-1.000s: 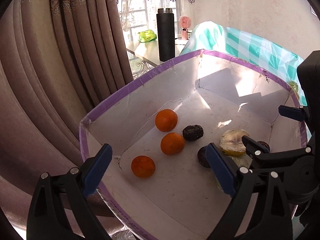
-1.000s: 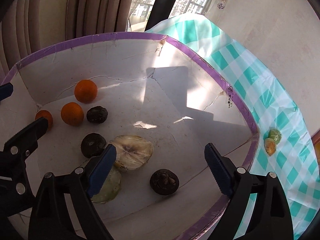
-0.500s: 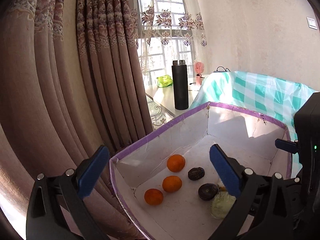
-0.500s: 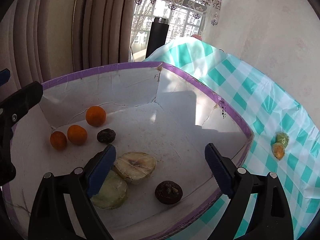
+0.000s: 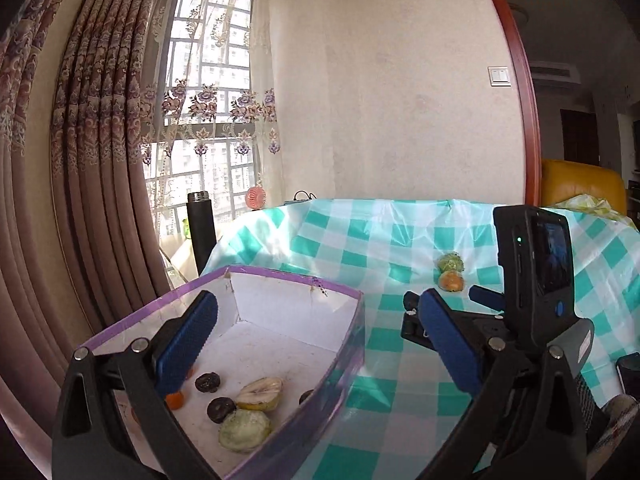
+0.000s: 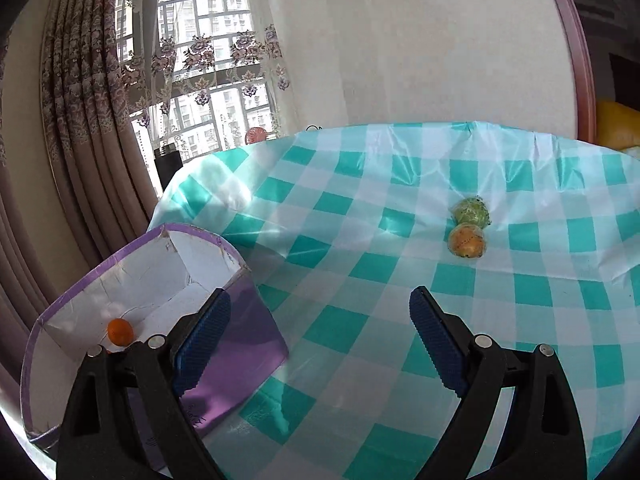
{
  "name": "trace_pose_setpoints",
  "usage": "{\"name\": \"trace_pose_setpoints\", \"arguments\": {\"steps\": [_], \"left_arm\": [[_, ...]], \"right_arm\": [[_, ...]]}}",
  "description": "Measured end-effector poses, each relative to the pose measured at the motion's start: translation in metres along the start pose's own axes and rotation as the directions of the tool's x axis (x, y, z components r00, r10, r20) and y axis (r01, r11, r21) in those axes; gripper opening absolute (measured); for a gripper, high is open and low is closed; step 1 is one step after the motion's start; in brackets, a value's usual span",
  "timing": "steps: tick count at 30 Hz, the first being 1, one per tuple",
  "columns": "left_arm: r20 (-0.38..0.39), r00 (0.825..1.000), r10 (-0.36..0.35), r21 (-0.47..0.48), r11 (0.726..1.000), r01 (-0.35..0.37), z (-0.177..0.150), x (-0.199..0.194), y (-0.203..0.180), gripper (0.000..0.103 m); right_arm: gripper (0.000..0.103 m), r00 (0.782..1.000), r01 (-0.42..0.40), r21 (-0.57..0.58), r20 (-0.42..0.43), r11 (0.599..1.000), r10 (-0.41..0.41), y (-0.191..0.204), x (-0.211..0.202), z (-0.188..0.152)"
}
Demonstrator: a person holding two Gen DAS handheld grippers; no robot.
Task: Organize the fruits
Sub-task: 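Move both tools back toward the remaining wrapped fruits on the cloth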
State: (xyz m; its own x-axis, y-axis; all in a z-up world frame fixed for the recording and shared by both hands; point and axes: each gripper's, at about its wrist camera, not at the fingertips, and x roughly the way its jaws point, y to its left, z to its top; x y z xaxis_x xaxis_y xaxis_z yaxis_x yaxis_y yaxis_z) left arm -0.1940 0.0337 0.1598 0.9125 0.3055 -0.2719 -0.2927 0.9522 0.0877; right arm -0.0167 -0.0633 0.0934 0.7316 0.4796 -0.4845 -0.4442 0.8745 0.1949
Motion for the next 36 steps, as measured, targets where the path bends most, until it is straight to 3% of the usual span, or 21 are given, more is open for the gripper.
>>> {"name": "trace_pose_setpoints", "arguments": {"steps": [5,10,13,18,22,26,28,31,36], "left_arm": [[-0.135,0.977,-0.164,0.073,0.982,0.175,-0.016,0.037,-0.059,0.101],[-0.251,0.929,-0.273,0.045,0.955,0.293,-0.035,0.084,-0.096,0.101],[-0.317,0.899,-0.303,0.007,0.947,0.322,-0.046,0.117,-0.108,0.101],[-0.418,0.849,-0.323,-0.046,0.941,0.335,-0.068,0.164,-0.118,0.101],[-0.446,0.82,-0.357,-0.099,0.931,0.351,-0.079,0.188,-0.123,0.101],[-0.481,0.782,-0.396,-0.193,0.918,0.346,-0.084,0.209,-0.119,0.101],[-0.481,0.777,-0.406,-0.224,0.914,0.34,-0.084,0.214,-0.115,0.101],[-0.5,0.754,-0.425,-0.273,0.904,0.329,-0.088,0.219,-0.109,0.101],[-0.502,0.749,-0.432,-0.265,0.902,0.342,-0.089,0.217,-0.11,0.101]], "right_arm": [[0.088,0.984,0.161,0.084,-0.093,0.983,-0.154,-0.065,0.025,-0.013],[0.088,0.958,0.246,0.174,-0.191,0.954,-0.212,-0.117,0.053,-0.016],[0.088,0.95,0.271,0.154,-0.2,0.95,-0.239,-0.133,0.068,-0.006],[0.088,0.943,0.263,0.122,-0.24,0.957,-0.229,-0.154,0.095,0.003],[0.088,0.947,0.235,0.176,-0.261,0.956,-0.185,-0.171,0.112,0.012],[0.088,0.946,0.226,0.117,-0.263,0.967,-0.189,-0.168,0.132,0.026],[0.088,0.942,0.232,0.076,-0.266,0.97,-0.204,-0.165,0.146,0.034],[0.088,0.938,0.23,0.046,-0.277,0.972,-0.209,-0.161,0.168,0.045],[0.088,0.93,0.23,0.016,-0.297,0.973,-0.215,-0.154,0.203,0.062]]}}
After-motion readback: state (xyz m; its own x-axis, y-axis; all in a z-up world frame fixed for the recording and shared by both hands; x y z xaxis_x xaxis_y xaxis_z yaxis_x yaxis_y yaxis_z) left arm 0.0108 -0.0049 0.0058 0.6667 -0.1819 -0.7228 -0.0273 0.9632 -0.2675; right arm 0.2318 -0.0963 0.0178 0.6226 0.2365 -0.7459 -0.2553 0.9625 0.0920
